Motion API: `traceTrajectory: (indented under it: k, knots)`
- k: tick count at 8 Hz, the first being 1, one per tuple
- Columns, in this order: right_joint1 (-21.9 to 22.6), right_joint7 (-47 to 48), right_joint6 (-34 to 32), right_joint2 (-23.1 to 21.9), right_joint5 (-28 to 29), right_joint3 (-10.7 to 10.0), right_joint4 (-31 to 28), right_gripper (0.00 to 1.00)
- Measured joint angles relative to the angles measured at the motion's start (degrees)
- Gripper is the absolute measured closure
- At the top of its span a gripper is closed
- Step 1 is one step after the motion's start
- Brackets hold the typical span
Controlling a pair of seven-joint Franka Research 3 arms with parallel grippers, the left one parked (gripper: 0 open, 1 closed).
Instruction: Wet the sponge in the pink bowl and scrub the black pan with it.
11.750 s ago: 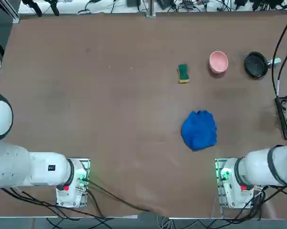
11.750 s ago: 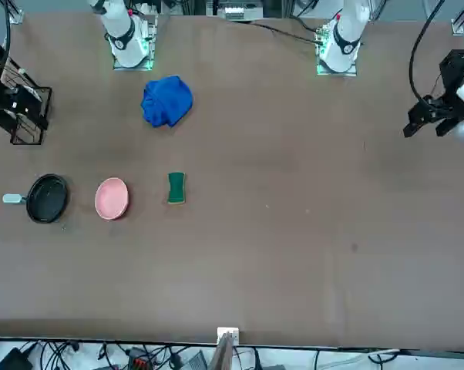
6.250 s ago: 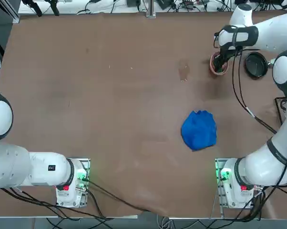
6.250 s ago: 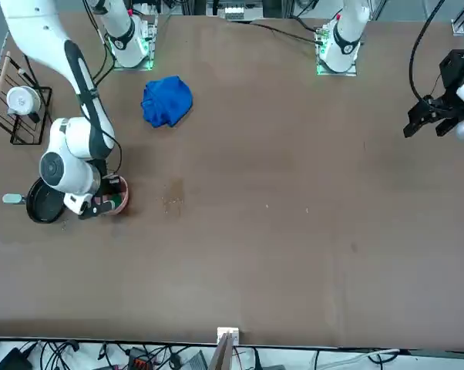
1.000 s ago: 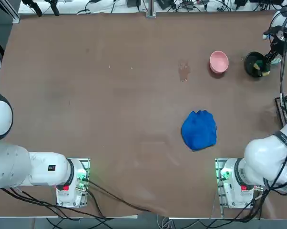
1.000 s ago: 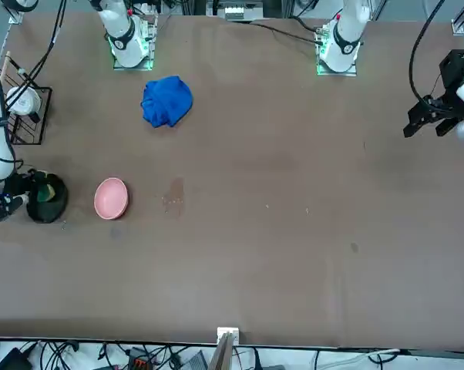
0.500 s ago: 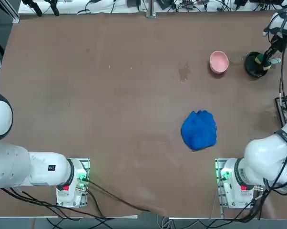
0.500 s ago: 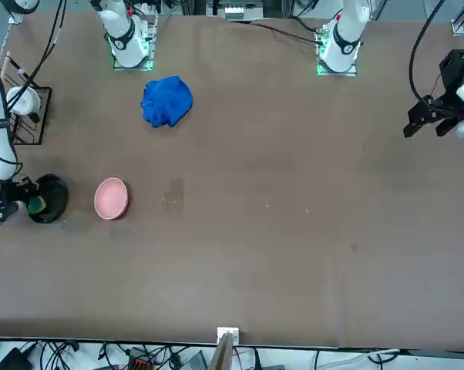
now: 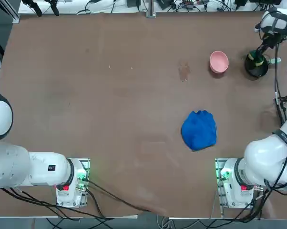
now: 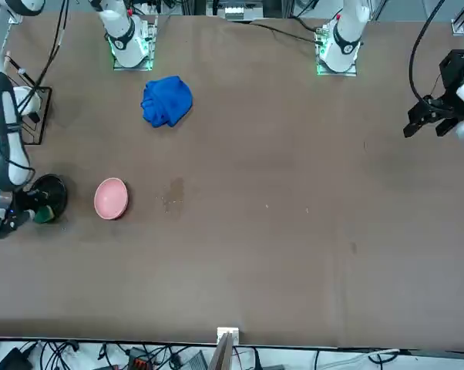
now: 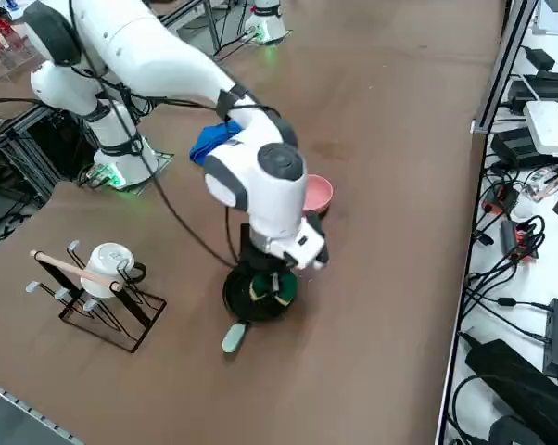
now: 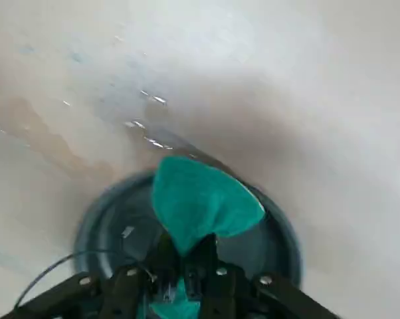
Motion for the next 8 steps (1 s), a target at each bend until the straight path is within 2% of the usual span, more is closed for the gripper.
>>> traceTrajectory:
  k: [3,8]
  knots:
    - [1.09,1.07,-5.07,-0.19,0.83,1.26,0.09,0.92]
    - [0.08,1.06,-14.17,-2.57,1.23,1.25,-1.79,0.92]
